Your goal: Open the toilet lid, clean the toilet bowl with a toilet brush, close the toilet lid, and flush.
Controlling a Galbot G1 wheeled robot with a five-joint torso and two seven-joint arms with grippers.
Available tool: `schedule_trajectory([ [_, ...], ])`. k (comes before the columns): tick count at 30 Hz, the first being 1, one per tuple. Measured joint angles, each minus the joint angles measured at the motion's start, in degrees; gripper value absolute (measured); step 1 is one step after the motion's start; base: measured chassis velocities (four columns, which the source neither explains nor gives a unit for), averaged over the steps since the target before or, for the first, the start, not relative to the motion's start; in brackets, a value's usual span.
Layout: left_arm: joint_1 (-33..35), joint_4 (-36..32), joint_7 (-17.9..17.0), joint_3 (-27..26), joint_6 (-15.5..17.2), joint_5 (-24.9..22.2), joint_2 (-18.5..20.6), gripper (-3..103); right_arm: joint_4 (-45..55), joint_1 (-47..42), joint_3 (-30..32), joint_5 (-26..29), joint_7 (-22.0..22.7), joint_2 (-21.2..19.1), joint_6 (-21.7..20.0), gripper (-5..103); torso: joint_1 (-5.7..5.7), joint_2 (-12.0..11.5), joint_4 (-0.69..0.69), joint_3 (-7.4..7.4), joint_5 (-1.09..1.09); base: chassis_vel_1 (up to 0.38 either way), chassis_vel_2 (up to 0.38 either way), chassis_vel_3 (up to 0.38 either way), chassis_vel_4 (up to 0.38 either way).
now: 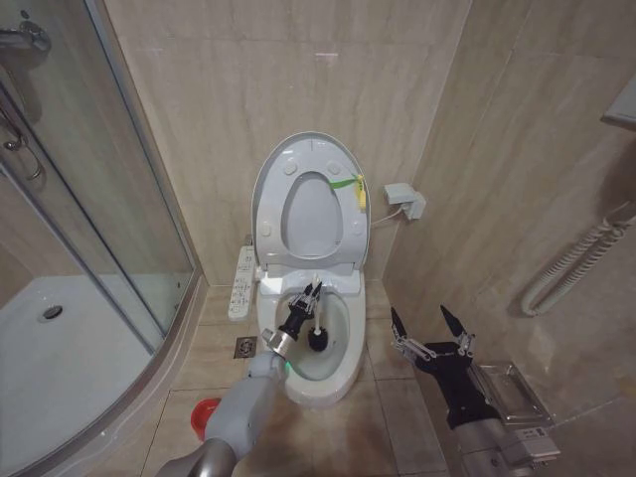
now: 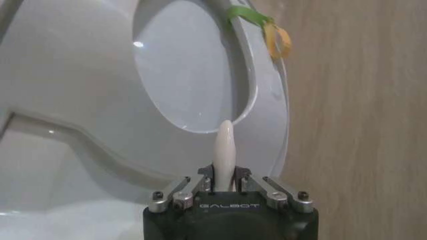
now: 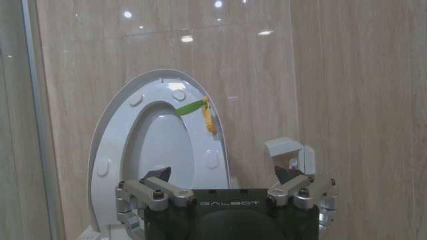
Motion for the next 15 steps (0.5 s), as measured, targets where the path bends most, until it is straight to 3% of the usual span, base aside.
schedule_trajectory([
  [3, -0.2, -0.6, 0.1, 0.4, 1.2, -4.7, -0.6, 20, 0.0, 0.0, 0.0, 0.0, 0.0, 0.0, 0.0, 100, 0.0, 0.0, -0.04, 0.0, -0.02, 0.0, 0.0, 0.0, 0.0],
  [7, -0.4, -0.1, 0.2, 0.1, 1.7, -5.9, -0.6, 20, 0.0, 0.0, 0.0, 0.0, 0.0, 0.0, 0.0, 100, 0.0, 0.0, 0.0, 0.0, -0.01, 0.0, 0.0, 0.0, 0.0],
  [11, -0.1, 2.2, 0.3, -1.0, -0.7, 1.9, -0.6, 20, 0.0, 0.0, 0.0, 0.0, 0.0, 0.0, 0.0, 100, 0.0, 0.0, 0.0, 0.0, -0.01, 0.0, 0.0, 0.0, 0.0],
  [15, -0.1, 2.5, 0.3, -1.2, -2.0, 3.5, -0.4, 20, 0.0, 0.0, 0.0, 0.0, 0.0, 0.0, 0.0, 100, -0.01, 0.0, 0.01, -0.01, 0.0, 0.0, 0.0, 0.0, 0.0],
])
